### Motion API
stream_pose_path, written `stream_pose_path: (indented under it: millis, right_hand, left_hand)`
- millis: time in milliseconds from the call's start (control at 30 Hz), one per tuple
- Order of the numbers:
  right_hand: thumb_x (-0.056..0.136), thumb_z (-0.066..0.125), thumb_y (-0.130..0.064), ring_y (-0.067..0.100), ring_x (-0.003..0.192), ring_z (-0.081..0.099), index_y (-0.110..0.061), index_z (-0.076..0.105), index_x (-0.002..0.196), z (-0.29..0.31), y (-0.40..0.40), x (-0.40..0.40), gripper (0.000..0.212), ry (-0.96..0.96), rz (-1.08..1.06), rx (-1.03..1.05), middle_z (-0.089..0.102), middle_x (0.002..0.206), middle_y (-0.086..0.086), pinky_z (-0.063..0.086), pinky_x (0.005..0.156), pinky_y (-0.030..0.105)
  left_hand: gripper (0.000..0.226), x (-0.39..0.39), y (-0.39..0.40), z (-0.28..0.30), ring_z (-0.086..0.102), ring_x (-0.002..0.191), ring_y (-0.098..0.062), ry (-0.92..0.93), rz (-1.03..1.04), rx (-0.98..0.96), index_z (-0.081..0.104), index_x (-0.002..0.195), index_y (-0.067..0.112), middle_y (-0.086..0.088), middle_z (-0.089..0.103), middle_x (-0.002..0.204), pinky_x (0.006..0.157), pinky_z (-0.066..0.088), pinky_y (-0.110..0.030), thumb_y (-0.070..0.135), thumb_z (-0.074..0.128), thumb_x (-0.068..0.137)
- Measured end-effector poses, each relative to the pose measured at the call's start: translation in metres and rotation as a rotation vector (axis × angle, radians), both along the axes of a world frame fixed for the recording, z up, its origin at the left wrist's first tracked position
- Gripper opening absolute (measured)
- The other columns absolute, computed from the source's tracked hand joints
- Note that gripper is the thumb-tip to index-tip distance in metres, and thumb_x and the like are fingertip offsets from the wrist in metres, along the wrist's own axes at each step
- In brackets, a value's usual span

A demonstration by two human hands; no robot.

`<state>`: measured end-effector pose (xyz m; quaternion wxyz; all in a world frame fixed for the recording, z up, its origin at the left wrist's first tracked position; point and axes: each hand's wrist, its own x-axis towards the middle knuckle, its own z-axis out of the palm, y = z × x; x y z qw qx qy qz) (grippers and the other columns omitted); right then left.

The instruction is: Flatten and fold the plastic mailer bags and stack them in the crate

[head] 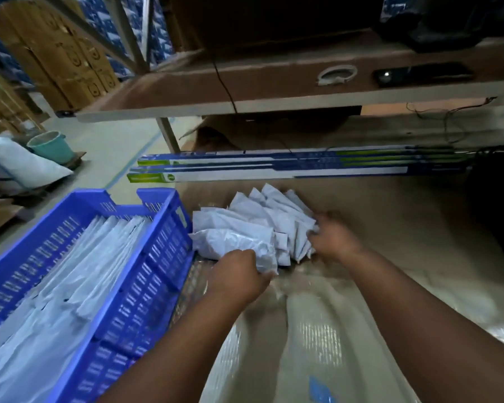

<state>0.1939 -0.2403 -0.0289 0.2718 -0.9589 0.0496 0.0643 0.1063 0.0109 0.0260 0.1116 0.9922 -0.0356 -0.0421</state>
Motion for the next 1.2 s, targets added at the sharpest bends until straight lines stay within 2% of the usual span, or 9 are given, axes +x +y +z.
stream_pose_path:
  millis: [67, 200, 367, 533, 667, 800, 933, 1067, 1200]
  right_hand:
    - [0.075, 0.054, -0.052, 0.030, 0.094, 0.070, -0.027, 0.067, 0.111, -0.022, -0.006, 0.011, 0.046, 0.034, -0.038, 0.049, 0.073, 0.111, 0.008, 0.060, 0.083, 0.038]
    - [0.079, 0.060, -0.037, 0.033, 0.102, 0.070, -0.025, 0.070, 0.119, 0.004, 0.015, -0.010, 0.042, -0.027, -0.121, 0.200, 0.074, 0.114, 0.006, 0.059, 0.089, 0.041]
    - [0.083, 0.066, -0.019, 0.026, 0.089, 0.066, -0.019, 0.066, 0.112, -0.005, 0.021, -0.038, 0.029, -0.022, -0.060, 0.299, 0.070, 0.099, 0.004, 0.055, 0.081, 0.036]
    - [0.089, 0.064, -0.008, 0.018, 0.080, 0.064, -0.031, 0.063, 0.104, -0.017, 0.028, -0.064, 0.028, 0.015, -0.144, 0.369, 0.068, 0.090, 0.001, 0.046, 0.062, 0.019]
    - [0.085, 0.064, -0.004, 0.017, 0.083, 0.064, -0.023, 0.066, 0.111, -0.006, 0.026, -0.090, 0.032, 0.011, -0.184, 0.376, 0.068, 0.093, 0.001, 0.047, 0.071, 0.026]
    - [0.086, 0.067, -0.006, 0.016, 0.083, 0.065, -0.026, 0.063, 0.113, 0.010, 0.006, -0.148, 0.034, 0.012, -0.110, 0.363, 0.066, 0.092, -0.003, 0.052, 0.071, 0.027]
    - [0.083, 0.065, -0.007, 0.011, 0.079, 0.062, -0.030, 0.065, 0.111, 0.006, -0.020, -0.219, 0.036, 0.079, 0.001, 0.372, 0.065, 0.088, -0.005, 0.052, 0.072, 0.030]
    - [0.076, 0.061, -0.007, 0.003, 0.065, 0.052, -0.036, 0.063, 0.101, -0.002, -0.035, -0.280, 0.039, 0.120, 0.121, 0.374, 0.061, 0.078, -0.005, 0.046, 0.064, 0.029]
    - [0.075, 0.055, -0.014, 0.003, 0.074, 0.056, -0.039, 0.069, 0.104, 0.002, -0.045, -0.314, 0.041, 0.198, 0.344, 0.299, 0.064, 0.085, -0.012, 0.047, 0.071, 0.025]
  left_hand:
    - [0.053, 0.006, -0.003, -0.016, 0.065, 0.089, -0.020, -0.012, 0.015, -0.010, 0.064, 0.090, 0.025, 0.005, 0.069, 0.092, 0.067, 0.043, -0.032, 0.077, 0.062, 0.083]
    - [0.057, 0.013, -0.010, -0.035, 0.068, 0.083, -0.023, -0.011, 0.045, -0.064, 0.062, 0.084, 0.025, 0.002, 0.069, 0.082, 0.064, 0.046, -0.033, 0.081, 0.053, 0.079]
    - [0.048, 0.001, -0.014, -0.043, 0.067, 0.079, -0.023, 0.019, 0.038, -0.128, 0.051, 0.069, 0.025, 0.002, 0.065, 0.077, 0.062, 0.047, -0.034, 0.070, 0.054, 0.084]
    - [0.049, -0.029, -0.015, -0.036, 0.066, 0.084, -0.023, 0.020, 0.000, -0.107, 0.057, 0.081, 0.024, 0.003, 0.065, 0.085, 0.068, 0.051, -0.035, 0.071, 0.046, 0.086]
    - [0.044, -0.058, -0.010, -0.023, 0.066, 0.082, -0.023, 0.004, -0.062, -0.027, 0.062, 0.077, 0.017, 0.000, 0.065, 0.080, 0.067, 0.053, -0.035, 0.058, 0.052, 0.090]
    - [0.044, -0.090, -0.006, -0.011, 0.065, 0.078, -0.023, -0.002, -0.108, -0.005, 0.051, 0.070, 0.020, 0.001, 0.061, 0.073, 0.061, 0.042, -0.033, 0.057, 0.051, 0.092]
    - [0.045, -0.131, -0.003, -0.011, 0.064, 0.075, -0.018, 0.004, -0.112, 0.022, 0.060, 0.074, 0.017, 0.003, 0.065, 0.074, 0.065, 0.051, -0.034, 0.057, 0.055, 0.094]
    - [0.046, -0.167, -0.003, -0.023, 0.059, 0.072, -0.012, 0.022, -0.091, 0.049, 0.056, 0.070, 0.020, 0.006, 0.061, 0.070, 0.062, 0.045, -0.032, 0.060, 0.055, 0.094]
    - [0.047, -0.188, -0.001, -0.031, 0.055, 0.063, -0.014, -0.032, -0.107, 0.031, 0.050, 0.064, 0.017, 0.003, 0.055, 0.061, 0.058, 0.045, -0.037, 0.052, 0.056, 0.094]
